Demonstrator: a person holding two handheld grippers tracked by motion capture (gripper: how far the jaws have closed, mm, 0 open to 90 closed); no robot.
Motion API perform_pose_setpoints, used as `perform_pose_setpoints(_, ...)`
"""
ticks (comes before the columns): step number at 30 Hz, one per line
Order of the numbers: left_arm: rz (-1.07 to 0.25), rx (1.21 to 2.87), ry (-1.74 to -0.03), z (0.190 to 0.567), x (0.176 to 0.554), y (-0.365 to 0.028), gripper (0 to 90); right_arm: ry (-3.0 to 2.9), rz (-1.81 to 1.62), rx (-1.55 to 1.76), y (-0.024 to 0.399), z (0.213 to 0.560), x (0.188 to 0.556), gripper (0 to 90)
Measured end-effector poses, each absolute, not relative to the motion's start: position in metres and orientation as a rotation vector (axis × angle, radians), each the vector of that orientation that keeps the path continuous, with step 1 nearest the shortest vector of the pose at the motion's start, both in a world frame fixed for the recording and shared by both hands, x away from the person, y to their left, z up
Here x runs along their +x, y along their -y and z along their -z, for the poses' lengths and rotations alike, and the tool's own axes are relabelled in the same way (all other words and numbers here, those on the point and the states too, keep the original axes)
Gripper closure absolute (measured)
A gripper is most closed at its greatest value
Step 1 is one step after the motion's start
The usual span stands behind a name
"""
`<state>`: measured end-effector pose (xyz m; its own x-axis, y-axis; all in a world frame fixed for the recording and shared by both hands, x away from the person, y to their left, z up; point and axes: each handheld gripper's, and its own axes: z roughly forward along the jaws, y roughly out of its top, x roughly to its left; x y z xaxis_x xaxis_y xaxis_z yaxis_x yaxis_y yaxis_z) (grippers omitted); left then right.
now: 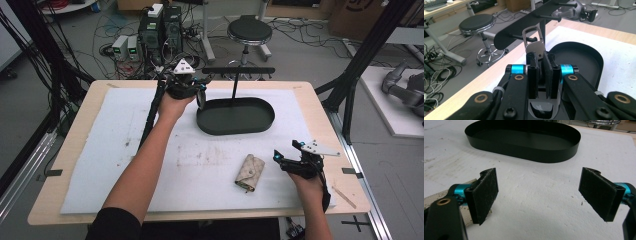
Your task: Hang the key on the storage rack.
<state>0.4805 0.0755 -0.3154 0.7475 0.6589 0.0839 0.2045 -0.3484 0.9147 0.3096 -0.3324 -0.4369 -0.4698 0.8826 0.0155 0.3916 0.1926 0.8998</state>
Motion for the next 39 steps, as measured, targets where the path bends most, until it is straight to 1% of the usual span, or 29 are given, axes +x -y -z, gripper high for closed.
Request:
perform_pose_setpoints(11,-0.578,1.95,-0.671,0.324,0.484,-0.064,82.2,-1.956,-1.239,1.19,0.333,0.437,0.31,16.4)
perform_pose_setpoints(17,-0.585,1.947,-0.684,0.326,0.486,-0.062,82.2,-1.952,-1.24,1.193,0.333,0.437,0.309,16.4)
perform_pose_setpoints(24,-0.626,1.965,-0.715,0.328,0.488,-0.058,81.7,-1.954,-1.243,1.195,0.333,0.437,0.309,16.4)
perform_pose_setpoints(29,-0.615,1.953,-0.722,0.329,0.489,-0.058,80.6,-1.951,-1.242,1.192,0.334,0.437,0.309,16.5)
perform_pose_setpoints(30,-0.613,1.95,-0.722,0.329,0.488,-0.058,78.7,-1.951,-1.24,1.196,0.334,0.437,0.309,16.4)
perform_pose_setpoints(33,-0.586,1.932,-0.742,0.328,0.487,-0.058,65.0,-1.949,-1.242,1.194,0.335,0.437,0.309,16.4)
perform_pose_setpoints(34,-0.577,1.931,-0.747,0.327,0.487,-0.059,62.3,-1.95,-1.24,1.197,0.335,0.437,0.309,16.4)
perform_pose_setpoints(36,-0.571,1.928,-0.751,0.327,0.484,-0.061,57.7,-1.949,-1.24,1.192,0.336,0.437,0.309,16.4)
perform_pose_setpoints(39,-0.563,1.924,-0.747,0.326,0.478,-0.069,53.3,-1.943,-1.245,1.204,0.336,0.437,0.308,16.4)
